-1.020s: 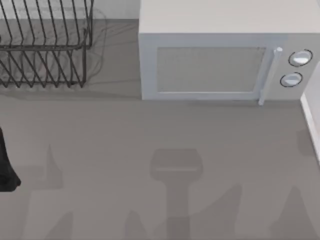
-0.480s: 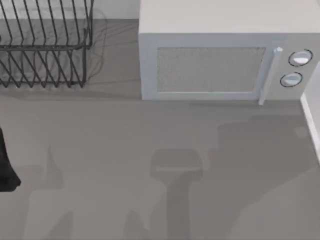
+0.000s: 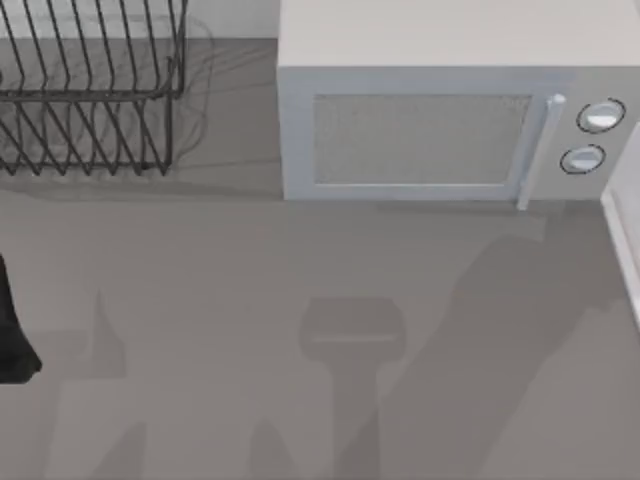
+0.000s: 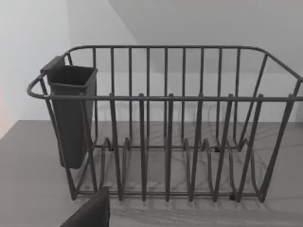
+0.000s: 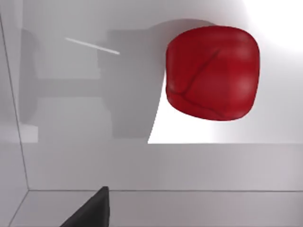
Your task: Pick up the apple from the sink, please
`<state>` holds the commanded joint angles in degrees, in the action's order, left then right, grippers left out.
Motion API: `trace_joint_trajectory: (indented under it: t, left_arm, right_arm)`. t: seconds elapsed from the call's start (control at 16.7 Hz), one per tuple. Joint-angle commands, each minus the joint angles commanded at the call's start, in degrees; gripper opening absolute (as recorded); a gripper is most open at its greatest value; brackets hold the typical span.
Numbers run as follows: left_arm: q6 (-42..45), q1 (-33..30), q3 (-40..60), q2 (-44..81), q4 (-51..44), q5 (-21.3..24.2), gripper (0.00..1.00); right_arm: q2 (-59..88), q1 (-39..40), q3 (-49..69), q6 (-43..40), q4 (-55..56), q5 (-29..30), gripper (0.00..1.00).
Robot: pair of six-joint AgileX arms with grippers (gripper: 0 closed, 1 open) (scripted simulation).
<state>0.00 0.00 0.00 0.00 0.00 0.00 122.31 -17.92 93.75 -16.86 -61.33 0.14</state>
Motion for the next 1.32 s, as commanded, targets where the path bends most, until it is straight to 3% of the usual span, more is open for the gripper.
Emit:
trace_joint_trajectory:
  t: [0.42,0.96,1.32]
  left_arm:
    - [0.0,0.0,0.0,0.0,0.0,0.0,1.0]
    - [0.0,0.0,0.0,0.0,0.0,0.0,1.0]
    - [0.0,0.0,0.0,0.0,0.0,0.0,1.0]
  right_arm:
    - [0.65,0.29,-0.52,0.05,0.92,0.02,1.0]
    - [14.41,0.09,-9.66,0.24,24.67,0.15,1.0]
    - [16.28,0.05,-10.78,0.25,26.96,0.17,1.0]
